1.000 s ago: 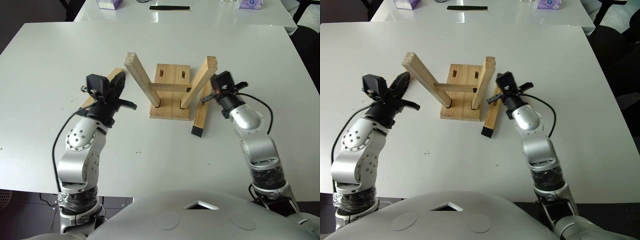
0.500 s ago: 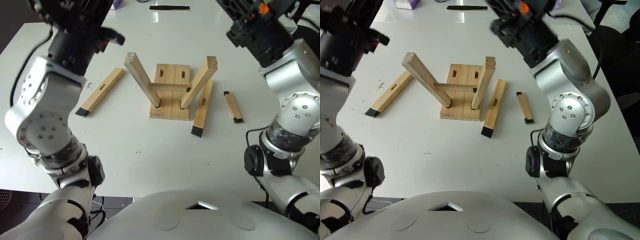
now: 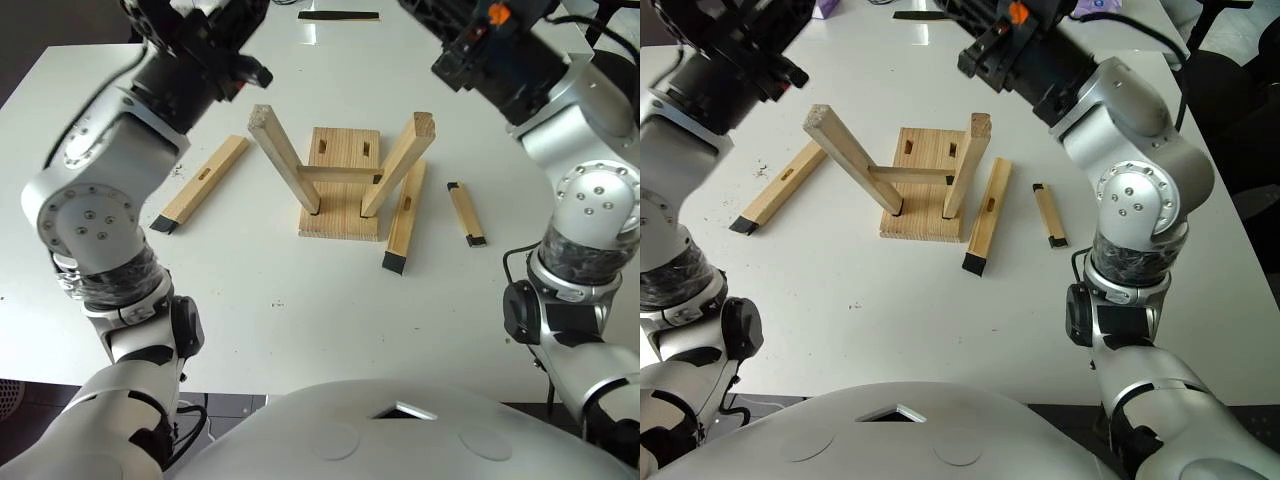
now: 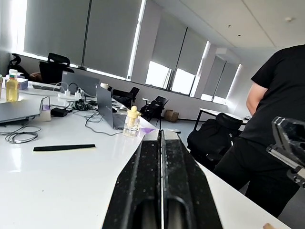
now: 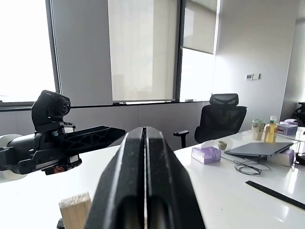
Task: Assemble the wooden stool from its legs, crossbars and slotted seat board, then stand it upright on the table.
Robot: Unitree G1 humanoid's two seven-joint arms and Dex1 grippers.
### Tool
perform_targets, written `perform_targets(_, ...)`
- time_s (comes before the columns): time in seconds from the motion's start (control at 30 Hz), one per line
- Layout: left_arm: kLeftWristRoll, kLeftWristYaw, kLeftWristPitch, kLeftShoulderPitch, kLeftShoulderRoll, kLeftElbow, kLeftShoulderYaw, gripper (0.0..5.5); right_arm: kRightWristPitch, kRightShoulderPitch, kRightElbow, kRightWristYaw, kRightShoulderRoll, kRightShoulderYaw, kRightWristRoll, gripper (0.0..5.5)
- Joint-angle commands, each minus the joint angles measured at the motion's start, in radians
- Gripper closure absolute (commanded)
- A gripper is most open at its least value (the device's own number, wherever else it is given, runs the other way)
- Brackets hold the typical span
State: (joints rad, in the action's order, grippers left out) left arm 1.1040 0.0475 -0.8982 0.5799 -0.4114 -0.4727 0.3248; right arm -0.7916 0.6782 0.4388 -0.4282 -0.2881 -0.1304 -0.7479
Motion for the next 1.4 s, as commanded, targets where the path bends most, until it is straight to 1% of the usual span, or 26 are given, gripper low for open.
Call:
perform_targets(0.03, 0.022, -0.029, -0.029, -0.069, 0.026, -0.001, -0.044, 5.50, 0.000, -0.093, 0.021, -0.032, -0.035, 0.069, 0.026, 5.46)
perform_targets(0.17, -0.032, -0.016, -0.034, -0.219, 0.073, 0.045, -0.130, 5.50, 0.045, -0.243, 0.013, -0.071, -0.080, 0.224, 0.139, 5.46)
perform_targets(0.23, -0.084, 0.003, -0.021, -0.278, 0.076, 0.071, -0.180, 5.50, 0.075, -0.280, 0.003, -0.088, -0.081, 0.270, 0.171, 5.46)
perform_targets(0.3, -0.091, 0.010, -0.004, -0.297, 0.081, 0.066, -0.191, 5.50, 0.085, -0.278, -0.003, -0.095, -0.074, 0.273, 0.167, 5.46)
perform_targets(0.43, -0.063, 0.028, 0.025, -0.275, 0.084, 0.033, -0.177, 5.50, 0.078, -0.238, -0.022, -0.092, -0.056, 0.232, 0.126, 5.46)
perform_targets(0.57, -0.060, 0.027, 0.046, -0.266, 0.078, 0.014, -0.166, 5.50, 0.086, -0.231, -0.040, -0.091, -0.060, 0.224, 0.122, 5.46)
perform_targets(0.63, -0.054, 0.011, 0.069, -0.231, 0.060, -0.005, -0.120, 5.50, 0.089, -0.214, -0.045, -0.083, -0.058, 0.189, 0.103, 5.46)
perform_targets(0.7, -0.020, -0.008, 0.103, -0.174, 0.040, -0.005, -0.043, 5.50, 0.084, -0.180, -0.060, -0.056, -0.050, 0.116, 0.060, 5.46)
perform_targets(0.73, -0.003, -0.007, 0.119, -0.148, 0.012, -0.002, 0.005, 5.50, 0.081, -0.156, -0.082, -0.038, -0.052, 0.068, 0.038, 5.46)
perform_targets(0.8, 0.020, -0.004, 0.131, -0.119, -0.045, 0.017, 0.081, 5.50, 0.080, -0.127, -0.129, -0.026, -0.077, 0.006, 0.025, 5.46)
perform_targets(0.87, 0.019, 0.018, 0.130, -0.127, -0.096, 0.052, 0.132, 5.50, 0.096, -0.138, -0.176, -0.040, -0.127, -0.005, 0.076, 5.46)
perform_targets(0.93, -0.010, 0.073, 0.129, -0.188, -0.138, 0.085, 0.150, 5.50, 0.159, -0.186, -0.239, -0.099, -0.194, 0.045, 0.174, 5.46)
perform_targets(1.0, -0.063, 0.159, 0.135, -0.297, -0.159, 0.119, 0.122, 5.50, 0.270, -0.242, -0.343, -0.172, -0.252, 0.141, 0.303, 5.46)
perform_targets(1.03, -0.119, 0.213, 0.153, -0.365, -0.174, 0.140, 0.078, 5.50, 0.337, -0.262, -0.404, -0.209, -0.266, 0.194, 0.368, 5.46)
perform_targets(1.13, -0.300, 0.335, 0.228, -0.544, -0.186, 0.205, -0.082, 5.50, 0.509, -0.258, -0.590, -0.279, -0.227, 0.322, 0.507, 5.46)
perform_targets(1.27, -0.453, 0.393, 0.284, -0.688, -0.160, 0.131, -0.267, 5.50, 0.644, -0.215, -0.736, -0.358, -0.122, 0.417, 0.576, 5.46)
perform_targets(1.33, -0.496, 0.406, 0.306, -0.713, -0.144, 0.109, -0.317, 5.50, 0.681, -0.208, -0.768, -0.387, -0.096, 0.433, 0.590, 5.46)
perform_targets(1.4, -0.523, 0.405, 0.314, -0.711, -0.130, 0.093, -0.339, 5.50, 0.694, -0.203, -0.772, -0.414, -0.080, 0.432, 0.590, 5.46)
